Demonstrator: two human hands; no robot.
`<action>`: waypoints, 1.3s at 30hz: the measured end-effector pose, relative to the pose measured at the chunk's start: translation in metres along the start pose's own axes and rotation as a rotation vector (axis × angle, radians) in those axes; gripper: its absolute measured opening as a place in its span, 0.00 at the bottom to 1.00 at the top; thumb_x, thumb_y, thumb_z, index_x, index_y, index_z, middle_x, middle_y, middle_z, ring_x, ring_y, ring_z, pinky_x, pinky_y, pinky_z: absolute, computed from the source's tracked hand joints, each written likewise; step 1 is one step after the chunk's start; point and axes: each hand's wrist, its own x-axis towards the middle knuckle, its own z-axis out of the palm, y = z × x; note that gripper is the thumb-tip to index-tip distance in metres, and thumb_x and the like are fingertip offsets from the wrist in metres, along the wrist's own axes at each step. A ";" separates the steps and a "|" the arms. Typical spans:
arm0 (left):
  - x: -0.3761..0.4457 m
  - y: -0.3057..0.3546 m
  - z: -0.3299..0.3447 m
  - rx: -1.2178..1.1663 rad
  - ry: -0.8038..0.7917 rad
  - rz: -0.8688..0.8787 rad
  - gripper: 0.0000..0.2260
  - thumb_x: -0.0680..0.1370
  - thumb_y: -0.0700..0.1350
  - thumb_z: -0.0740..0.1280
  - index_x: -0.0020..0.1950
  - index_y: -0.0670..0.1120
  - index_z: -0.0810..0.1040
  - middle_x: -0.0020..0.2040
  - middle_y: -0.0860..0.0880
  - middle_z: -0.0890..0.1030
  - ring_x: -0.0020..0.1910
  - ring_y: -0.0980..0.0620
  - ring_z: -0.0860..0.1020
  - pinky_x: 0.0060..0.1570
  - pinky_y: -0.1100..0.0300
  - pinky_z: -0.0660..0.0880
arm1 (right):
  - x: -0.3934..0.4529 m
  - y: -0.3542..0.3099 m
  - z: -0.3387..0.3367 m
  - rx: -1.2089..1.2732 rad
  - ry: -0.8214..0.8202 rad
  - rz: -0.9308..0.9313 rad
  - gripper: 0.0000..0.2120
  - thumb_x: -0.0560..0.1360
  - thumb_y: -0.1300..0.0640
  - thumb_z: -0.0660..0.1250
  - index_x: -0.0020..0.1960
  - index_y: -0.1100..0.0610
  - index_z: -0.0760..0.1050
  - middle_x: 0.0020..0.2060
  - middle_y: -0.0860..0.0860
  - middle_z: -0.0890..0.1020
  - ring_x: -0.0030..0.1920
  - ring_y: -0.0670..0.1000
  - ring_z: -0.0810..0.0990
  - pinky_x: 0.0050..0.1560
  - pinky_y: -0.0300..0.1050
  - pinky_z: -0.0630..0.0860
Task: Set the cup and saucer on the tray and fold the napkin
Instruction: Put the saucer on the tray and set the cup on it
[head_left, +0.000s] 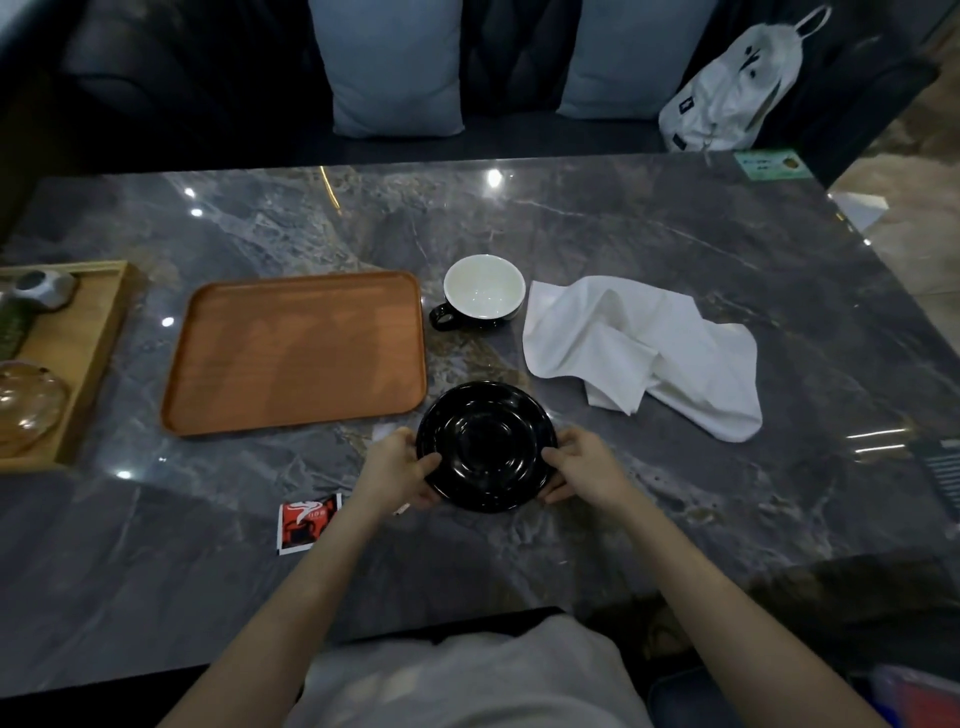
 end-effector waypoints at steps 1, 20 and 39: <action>-0.001 0.003 -0.003 -0.061 -0.021 -0.009 0.11 0.76 0.37 0.65 0.39 0.47 0.66 0.32 0.41 0.78 0.18 0.55 0.77 0.18 0.61 0.75 | 0.000 -0.005 -0.003 0.003 -0.005 -0.003 0.04 0.79 0.64 0.57 0.53 0.63 0.66 0.31 0.58 0.78 0.20 0.47 0.78 0.22 0.41 0.77; -0.006 0.025 -0.128 -0.437 0.180 0.073 0.04 0.76 0.34 0.65 0.49 0.36 0.72 0.26 0.44 0.81 0.22 0.51 0.80 0.21 0.63 0.76 | 0.016 -0.145 0.044 -0.094 -0.029 -0.396 0.08 0.76 0.62 0.63 0.52 0.66 0.72 0.31 0.56 0.82 0.26 0.53 0.81 0.32 0.48 0.78; 0.052 -0.078 -0.210 -0.365 0.582 -0.249 0.14 0.75 0.38 0.67 0.60 0.38 0.72 0.43 0.41 0.80 0.26 0.53 0.80 0.27 0.61 0.80 | 0.121 -0.179 0.209 -0.310 -0.208 -0.419 0.13 0.78 0.61 0.60 0.62 0.62 0.72 0.39 0.55 0.82 0.27 0.48 0.78 0.33 0.46 0.80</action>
